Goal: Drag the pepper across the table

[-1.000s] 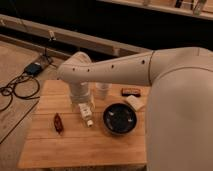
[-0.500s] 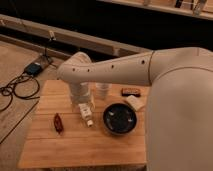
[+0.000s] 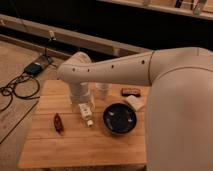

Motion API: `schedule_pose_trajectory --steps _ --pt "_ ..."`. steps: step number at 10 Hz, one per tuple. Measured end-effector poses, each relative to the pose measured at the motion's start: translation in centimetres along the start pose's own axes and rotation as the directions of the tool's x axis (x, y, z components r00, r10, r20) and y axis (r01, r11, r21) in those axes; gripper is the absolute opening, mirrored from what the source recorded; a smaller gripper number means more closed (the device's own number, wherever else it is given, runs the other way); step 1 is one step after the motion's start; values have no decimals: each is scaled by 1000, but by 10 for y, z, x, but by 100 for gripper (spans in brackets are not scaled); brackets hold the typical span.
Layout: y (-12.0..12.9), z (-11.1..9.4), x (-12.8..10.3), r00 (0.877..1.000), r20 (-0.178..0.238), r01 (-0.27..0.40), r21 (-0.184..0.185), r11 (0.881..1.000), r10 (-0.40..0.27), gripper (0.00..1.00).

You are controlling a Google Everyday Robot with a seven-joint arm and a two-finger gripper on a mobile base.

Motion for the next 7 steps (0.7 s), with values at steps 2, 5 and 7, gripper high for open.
schedule_pose_trajectory --steps 2,5,7 --pt "0 0 0 1000 0 0 0 1000 0 65" --pt "0 0 0 1000 0 0 0 1000 0 65" --pt "1 1 0 1000 -2 5 1 1000 -5 65"
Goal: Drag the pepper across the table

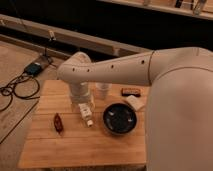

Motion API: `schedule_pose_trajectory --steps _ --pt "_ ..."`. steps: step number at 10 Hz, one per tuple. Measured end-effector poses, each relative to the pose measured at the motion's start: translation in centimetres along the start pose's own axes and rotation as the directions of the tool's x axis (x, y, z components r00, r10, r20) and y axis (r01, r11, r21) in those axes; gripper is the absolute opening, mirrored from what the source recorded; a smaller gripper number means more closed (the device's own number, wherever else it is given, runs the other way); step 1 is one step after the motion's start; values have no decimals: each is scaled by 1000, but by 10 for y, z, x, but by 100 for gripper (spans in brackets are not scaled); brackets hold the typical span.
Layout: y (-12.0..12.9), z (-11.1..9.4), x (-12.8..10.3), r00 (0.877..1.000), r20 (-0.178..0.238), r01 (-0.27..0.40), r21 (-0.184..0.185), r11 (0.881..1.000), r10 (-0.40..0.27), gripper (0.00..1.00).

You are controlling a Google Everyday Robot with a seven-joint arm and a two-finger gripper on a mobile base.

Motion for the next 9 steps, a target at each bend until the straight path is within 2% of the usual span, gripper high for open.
schedule_pose_trajectory --steps 1,2,5,7,9 --pt "2 6 0 999 -10 34 9 999 -34 65" --pt "15 16 2 995 -25 93 6 996 -93 65" --pt "51 34 10 978 -51 203 -16 979 -203 65" --pt "75 44 23 964 -59 258 -29 966 -259 65" --pt "90 56 35 954 -55 294 1 956 -294 65"
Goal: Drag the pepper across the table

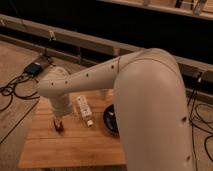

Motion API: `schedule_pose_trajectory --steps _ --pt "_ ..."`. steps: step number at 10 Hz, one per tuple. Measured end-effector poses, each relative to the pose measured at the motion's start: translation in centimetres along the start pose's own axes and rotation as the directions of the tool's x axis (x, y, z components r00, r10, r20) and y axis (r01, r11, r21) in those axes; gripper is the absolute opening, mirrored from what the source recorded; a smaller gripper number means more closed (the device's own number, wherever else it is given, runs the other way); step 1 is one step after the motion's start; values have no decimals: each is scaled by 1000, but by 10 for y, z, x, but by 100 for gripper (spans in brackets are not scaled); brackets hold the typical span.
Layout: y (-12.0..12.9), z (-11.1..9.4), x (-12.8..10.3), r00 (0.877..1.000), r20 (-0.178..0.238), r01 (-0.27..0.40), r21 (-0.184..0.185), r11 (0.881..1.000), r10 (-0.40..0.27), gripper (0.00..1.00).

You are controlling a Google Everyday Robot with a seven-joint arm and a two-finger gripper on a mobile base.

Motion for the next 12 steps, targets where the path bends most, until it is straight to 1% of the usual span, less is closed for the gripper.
schedule_pose_trajectory --steps 3,5,8,9,12 --pt "30 20 7 999 -3 37 34 999 -37 65" --pt "45 36 8 999 -15 32 50 998 -31 65" --pt "55 63 4 999 -43 6 78 997 -3 65" --pt "57 72 2 999 -54 -4 83 997 9 65" --pt "63 90 -8 997 -68 -17 80 997 23 65"
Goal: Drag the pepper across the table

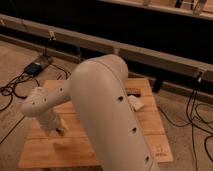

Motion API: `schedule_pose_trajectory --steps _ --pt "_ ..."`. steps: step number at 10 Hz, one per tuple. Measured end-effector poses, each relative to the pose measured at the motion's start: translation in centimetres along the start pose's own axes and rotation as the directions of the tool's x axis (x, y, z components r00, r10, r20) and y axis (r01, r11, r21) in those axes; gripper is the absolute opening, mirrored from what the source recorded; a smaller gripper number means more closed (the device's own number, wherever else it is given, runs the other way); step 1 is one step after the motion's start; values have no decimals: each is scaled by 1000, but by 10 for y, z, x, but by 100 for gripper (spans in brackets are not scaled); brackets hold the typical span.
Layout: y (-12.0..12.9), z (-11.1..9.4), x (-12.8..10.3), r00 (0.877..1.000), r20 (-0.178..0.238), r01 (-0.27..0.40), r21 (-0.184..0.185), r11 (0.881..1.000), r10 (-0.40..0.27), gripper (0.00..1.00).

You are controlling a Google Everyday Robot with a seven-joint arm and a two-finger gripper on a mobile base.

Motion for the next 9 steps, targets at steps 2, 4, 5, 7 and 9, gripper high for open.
schedule_pose_trajectory --steps 2,4,5,7,9 --pt "5 8 -12 1000 3 0 -9 1000 0 65" --pt "4 10 -22 1000 14 -5 -17 1000 5 65" --pt "2 10 -28 1000 21 -10 -21 1000 11 63" --pt "-3 11 -34 999 28 -19 -29 999 20 47" --pt "-6 12 -35 999 29 -21 -38 999 22 29"
